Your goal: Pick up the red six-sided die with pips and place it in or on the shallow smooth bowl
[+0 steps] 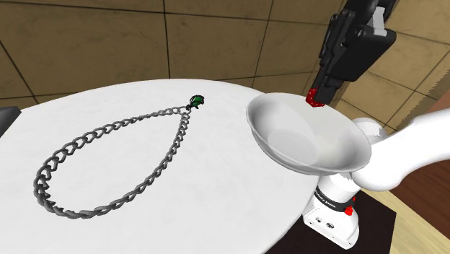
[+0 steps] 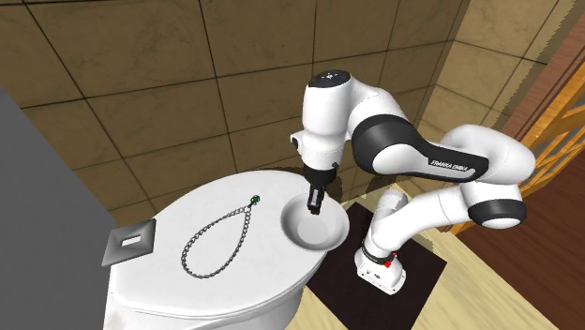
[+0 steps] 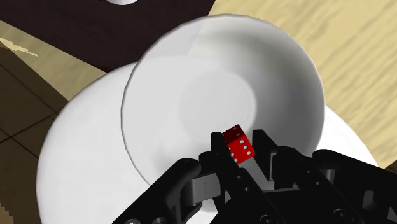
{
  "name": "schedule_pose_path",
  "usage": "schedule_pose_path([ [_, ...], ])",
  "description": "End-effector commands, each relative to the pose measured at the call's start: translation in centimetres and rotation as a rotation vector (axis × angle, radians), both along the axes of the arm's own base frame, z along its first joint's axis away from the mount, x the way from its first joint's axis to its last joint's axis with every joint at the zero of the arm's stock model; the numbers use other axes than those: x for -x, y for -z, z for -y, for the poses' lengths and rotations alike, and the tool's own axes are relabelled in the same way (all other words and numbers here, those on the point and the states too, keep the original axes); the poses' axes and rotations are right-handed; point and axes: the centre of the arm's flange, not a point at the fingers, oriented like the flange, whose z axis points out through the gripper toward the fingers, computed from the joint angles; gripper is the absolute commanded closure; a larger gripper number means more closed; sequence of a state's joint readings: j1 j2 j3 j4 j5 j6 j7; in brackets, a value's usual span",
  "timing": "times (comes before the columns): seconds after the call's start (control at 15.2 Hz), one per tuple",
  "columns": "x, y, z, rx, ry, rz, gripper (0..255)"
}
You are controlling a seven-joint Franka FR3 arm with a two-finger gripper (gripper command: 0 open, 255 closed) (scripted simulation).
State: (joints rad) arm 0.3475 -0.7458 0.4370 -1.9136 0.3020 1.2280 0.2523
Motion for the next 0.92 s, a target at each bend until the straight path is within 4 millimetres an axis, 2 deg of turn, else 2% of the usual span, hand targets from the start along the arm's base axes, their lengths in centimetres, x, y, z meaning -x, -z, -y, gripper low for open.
schedule_pose_path([
  [0.0,0.0,1.0,0.0,0.000,0.000,0.000,255],
  [0.33,0.0,3.7,0.0,0.000,0.000,0.000,255],
  [0.86,0.0,3.7,0.0,0.000,0.000,0.000,255],
])
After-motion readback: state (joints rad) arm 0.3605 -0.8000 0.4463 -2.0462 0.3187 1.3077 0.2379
